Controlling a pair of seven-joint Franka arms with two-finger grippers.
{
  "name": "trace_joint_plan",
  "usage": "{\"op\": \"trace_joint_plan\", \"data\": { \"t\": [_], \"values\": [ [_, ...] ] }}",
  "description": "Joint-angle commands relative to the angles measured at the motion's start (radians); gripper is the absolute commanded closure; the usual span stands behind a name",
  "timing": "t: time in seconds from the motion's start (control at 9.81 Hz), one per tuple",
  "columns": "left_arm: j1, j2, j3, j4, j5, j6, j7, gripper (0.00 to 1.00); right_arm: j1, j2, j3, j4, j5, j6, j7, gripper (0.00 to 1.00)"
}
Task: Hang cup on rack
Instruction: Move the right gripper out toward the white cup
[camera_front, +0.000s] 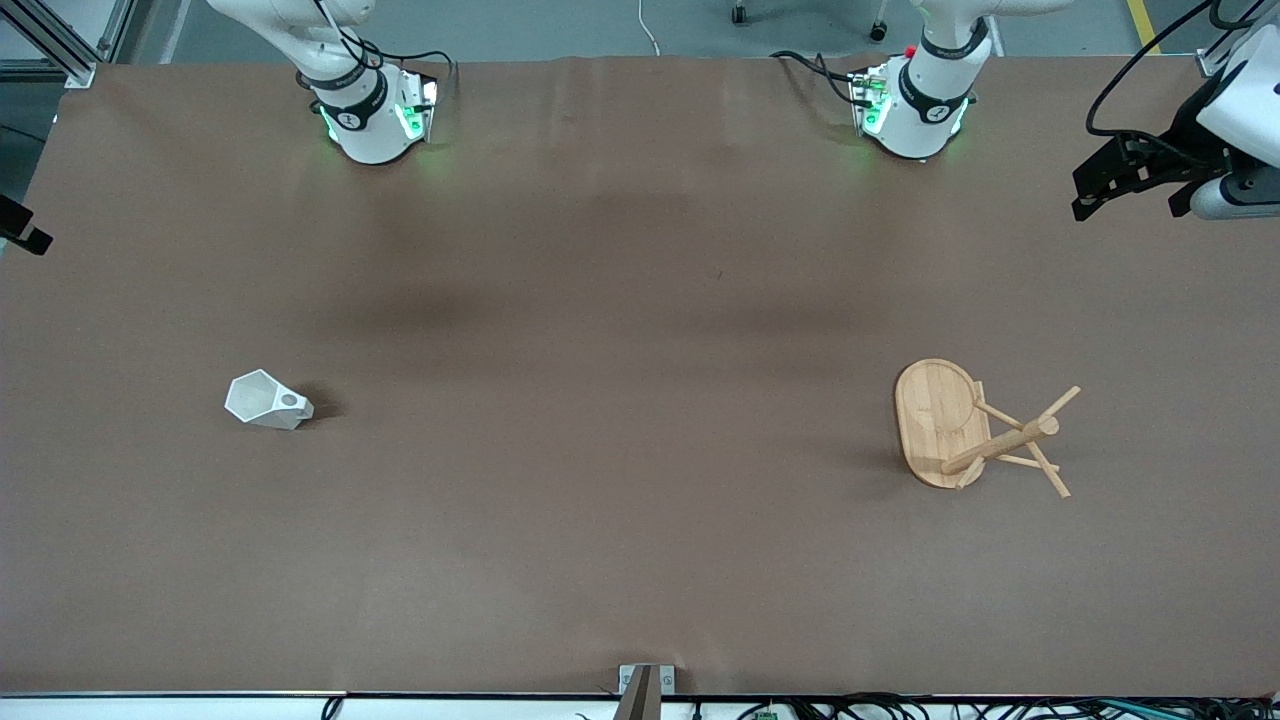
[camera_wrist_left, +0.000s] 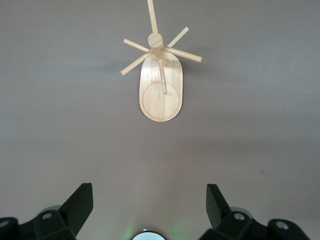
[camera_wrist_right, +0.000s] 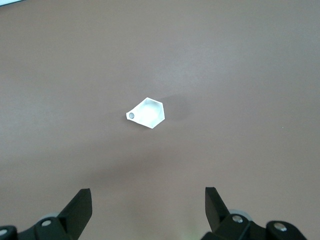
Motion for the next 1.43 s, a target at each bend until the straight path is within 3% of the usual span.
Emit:
{"op": "trace_joint_plan", "data": {
  "t": [0.0,0.41,0.71,1.02,1.32],
  "values": [
    [0.004,0.02,-0.003,0.001,0.003,-0.02,-0.012,0.0,-0.008,0.006,0.008,0.011,-0.016,-0.01,0.015,0.0],
    [0.007,0.022,0.0,0.002,0.003,-0.02,-0.012,0.0,-0.012,0.018,0.008,0.011,-0.016,-0.007,-0.002,0.0],
    [0.007,0.039,0.002,0.03,0.003,-0.031,-0.01,0.0,-0.012,0.084,0.005,0.005,-0.015,0.009,-0.002,0.0],
    [0.002,0.042,0.0,0.036,0.003,-0.033,-0.01,0.0,-0.017,0.18,0.004,-0.175,-0.015,0.267,-0.005,0.0],
    [-0.001,0.046,-0.002,0.034,0.005,-0.036,0.005,0.0,-0.03,0.28,0.004,-0.272,-0.01,0.465,-0.099,0.0]
  ]
}}
